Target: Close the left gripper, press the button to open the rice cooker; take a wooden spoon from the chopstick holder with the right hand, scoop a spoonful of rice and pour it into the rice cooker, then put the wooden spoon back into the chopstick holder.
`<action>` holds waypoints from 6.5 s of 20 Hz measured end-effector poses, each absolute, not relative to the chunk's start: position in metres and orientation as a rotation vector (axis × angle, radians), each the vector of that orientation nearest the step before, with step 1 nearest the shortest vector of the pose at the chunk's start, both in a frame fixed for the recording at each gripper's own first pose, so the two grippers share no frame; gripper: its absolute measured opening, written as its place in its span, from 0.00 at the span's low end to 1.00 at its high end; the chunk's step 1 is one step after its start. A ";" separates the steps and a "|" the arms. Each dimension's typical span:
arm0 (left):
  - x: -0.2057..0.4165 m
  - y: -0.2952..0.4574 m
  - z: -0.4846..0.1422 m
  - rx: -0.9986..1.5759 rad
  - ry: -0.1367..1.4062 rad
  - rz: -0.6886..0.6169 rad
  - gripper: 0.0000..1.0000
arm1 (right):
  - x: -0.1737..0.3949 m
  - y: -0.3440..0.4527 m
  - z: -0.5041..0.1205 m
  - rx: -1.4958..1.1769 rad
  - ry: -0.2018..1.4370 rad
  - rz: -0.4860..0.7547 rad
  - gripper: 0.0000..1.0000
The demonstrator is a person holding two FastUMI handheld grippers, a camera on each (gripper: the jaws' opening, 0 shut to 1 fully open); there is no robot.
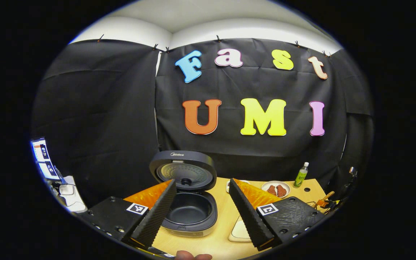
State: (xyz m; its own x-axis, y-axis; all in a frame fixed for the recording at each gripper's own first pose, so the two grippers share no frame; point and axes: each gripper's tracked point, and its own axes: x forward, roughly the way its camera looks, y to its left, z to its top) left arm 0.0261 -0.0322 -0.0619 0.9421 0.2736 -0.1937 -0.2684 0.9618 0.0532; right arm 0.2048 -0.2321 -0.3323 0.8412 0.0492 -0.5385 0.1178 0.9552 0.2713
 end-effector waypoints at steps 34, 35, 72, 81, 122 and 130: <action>-0.021 0.049 -0.077 0.078 0.172 0.055 0.95 | 0.130 0.004 -0.306 -0.301 0.601 0.008 0.09; -0.021 0.050 -0.077 0.075 0.173 0.059 0.95 | 0.130 0.007 -0.314 -0.308 0.612 0.005 0.09; -0.033 0.049 -0.080 0.040 0.273 0.197 0.95 | 0.133 -0.008 -0.324 1.130 0.697 0.101 0.08; -0.042 0.067 -0.077 0.069 0.237 0.253 0.95 | 0.140 0.002 -0.240 1.146 0.640 0.198 0.08; -0.132 0.185 -0.093 0.035 0.215 0.364 0.96 | 0.161 0.258 -0.181 0.449 0.602 0.418 0.09; -0.138 0.190 -0.094 0.036 0.217 0.369 0.96 | 0.158 0.261 -0.172 0.297 0.550 0.437 0.09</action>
